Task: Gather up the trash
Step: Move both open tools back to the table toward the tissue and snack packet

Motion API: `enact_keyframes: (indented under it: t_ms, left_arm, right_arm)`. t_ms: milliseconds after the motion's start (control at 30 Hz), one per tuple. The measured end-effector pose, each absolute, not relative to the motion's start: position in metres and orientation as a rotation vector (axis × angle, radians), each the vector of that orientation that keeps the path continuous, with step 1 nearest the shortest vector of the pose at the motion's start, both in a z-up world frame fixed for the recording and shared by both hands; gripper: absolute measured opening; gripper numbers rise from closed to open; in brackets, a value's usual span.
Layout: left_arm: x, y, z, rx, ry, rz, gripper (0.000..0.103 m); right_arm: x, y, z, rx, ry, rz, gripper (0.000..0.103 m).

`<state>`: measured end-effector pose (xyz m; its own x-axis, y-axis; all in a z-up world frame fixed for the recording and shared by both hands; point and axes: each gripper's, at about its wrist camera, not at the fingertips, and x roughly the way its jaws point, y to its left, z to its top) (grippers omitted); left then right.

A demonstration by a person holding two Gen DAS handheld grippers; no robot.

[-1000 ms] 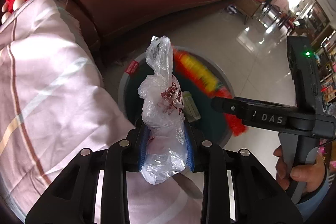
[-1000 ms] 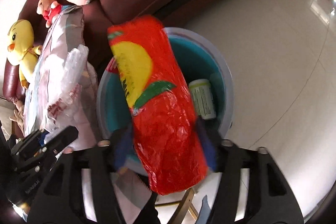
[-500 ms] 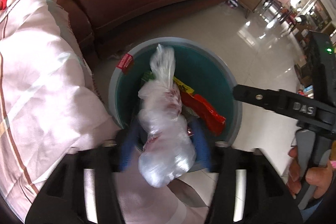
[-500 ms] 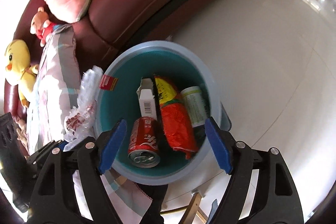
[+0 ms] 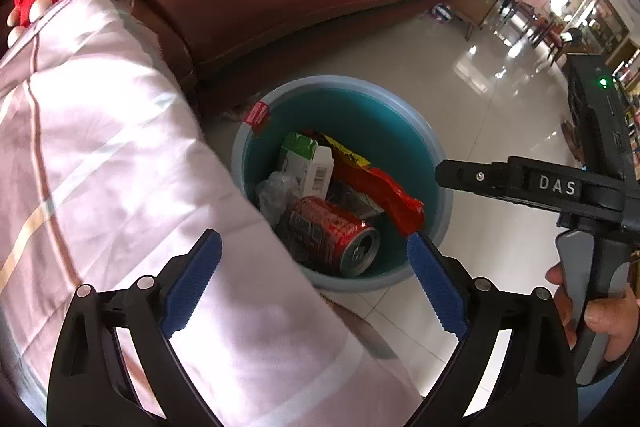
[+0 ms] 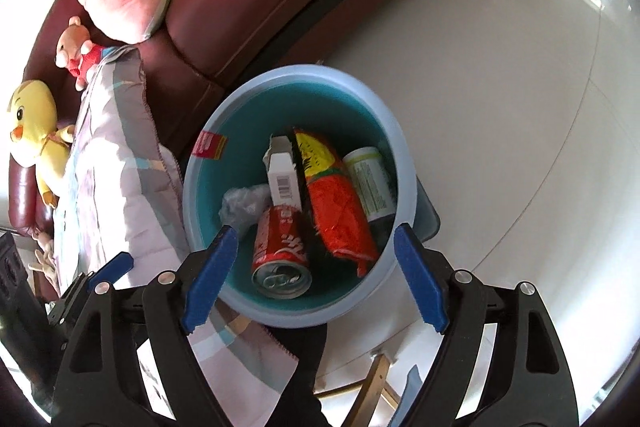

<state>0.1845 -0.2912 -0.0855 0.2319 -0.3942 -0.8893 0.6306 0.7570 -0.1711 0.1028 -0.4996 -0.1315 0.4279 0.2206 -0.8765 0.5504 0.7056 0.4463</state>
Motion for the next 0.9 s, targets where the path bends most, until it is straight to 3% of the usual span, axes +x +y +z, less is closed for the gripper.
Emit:
enact_keyframes:
  t_ms: [133,233,900]
  left_arm:
    - [0.18,-0.272,-0.079,0.22,1.13,-0.696,0.096]
    - [0.176,-0.253,-0.074,0.2,1.125,-0.673,0.096]
    - [0.147,-0.054,-0.04,0.008,1.068,-0.439,0.097]
  right_arm:
    - [0.101,-0.488,-0.12,0.775,1.142,-0.232,0.077]
    - [0.099,-0.477,-0.109,0.751,1.138,-0.229,0.083]
    - [0.125,-0.33,-0.055,0.57,1.192,-0.05,0.083]
